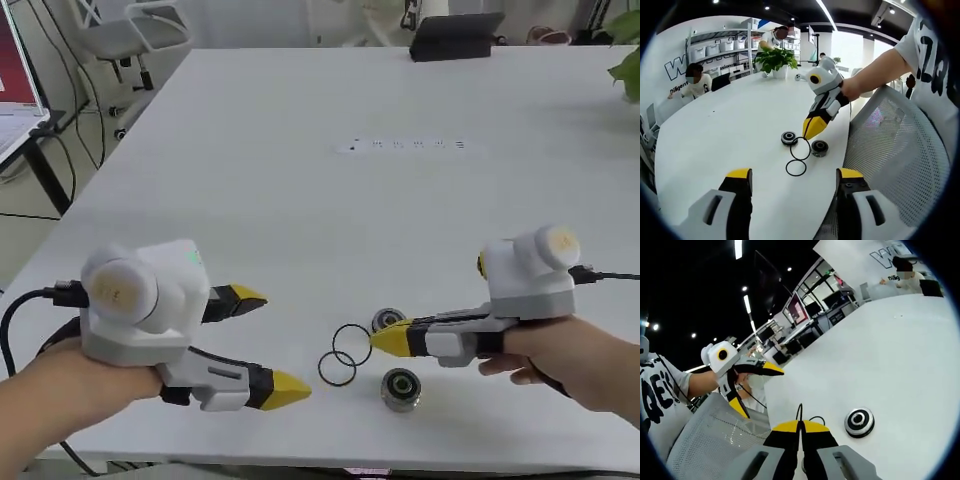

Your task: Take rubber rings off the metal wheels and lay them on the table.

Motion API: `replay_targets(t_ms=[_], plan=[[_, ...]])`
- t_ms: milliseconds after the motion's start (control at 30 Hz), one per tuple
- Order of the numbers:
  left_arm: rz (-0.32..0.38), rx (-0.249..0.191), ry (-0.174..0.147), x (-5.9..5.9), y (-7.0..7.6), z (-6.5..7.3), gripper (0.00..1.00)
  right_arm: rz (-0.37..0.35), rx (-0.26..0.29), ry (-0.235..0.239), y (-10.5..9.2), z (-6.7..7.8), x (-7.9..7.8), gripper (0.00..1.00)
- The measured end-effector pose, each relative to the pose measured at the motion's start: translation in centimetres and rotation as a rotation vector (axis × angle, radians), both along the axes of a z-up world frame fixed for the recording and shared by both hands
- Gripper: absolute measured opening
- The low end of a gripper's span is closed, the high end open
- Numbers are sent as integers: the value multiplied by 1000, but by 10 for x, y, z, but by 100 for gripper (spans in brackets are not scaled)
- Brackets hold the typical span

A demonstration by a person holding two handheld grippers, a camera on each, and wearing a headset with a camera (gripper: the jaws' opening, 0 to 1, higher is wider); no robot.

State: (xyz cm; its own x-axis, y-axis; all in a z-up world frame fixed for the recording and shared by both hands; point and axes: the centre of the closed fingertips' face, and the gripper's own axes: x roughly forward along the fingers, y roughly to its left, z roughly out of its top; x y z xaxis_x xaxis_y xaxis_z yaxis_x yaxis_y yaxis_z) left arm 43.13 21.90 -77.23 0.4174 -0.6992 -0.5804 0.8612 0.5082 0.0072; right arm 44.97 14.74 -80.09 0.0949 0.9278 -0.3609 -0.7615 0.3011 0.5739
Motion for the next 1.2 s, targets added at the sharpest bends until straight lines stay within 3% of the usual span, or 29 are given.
replay_targets(t_ms=[500, 1200], plan=[[33, -13, 4, 1, 7, 0, 66, -2, -38, 27, 16, -21, -1, 0], [46, -12, 14, -2, 10, -1, 66, -50, -133, 49, 12, -43, 3, 0]])
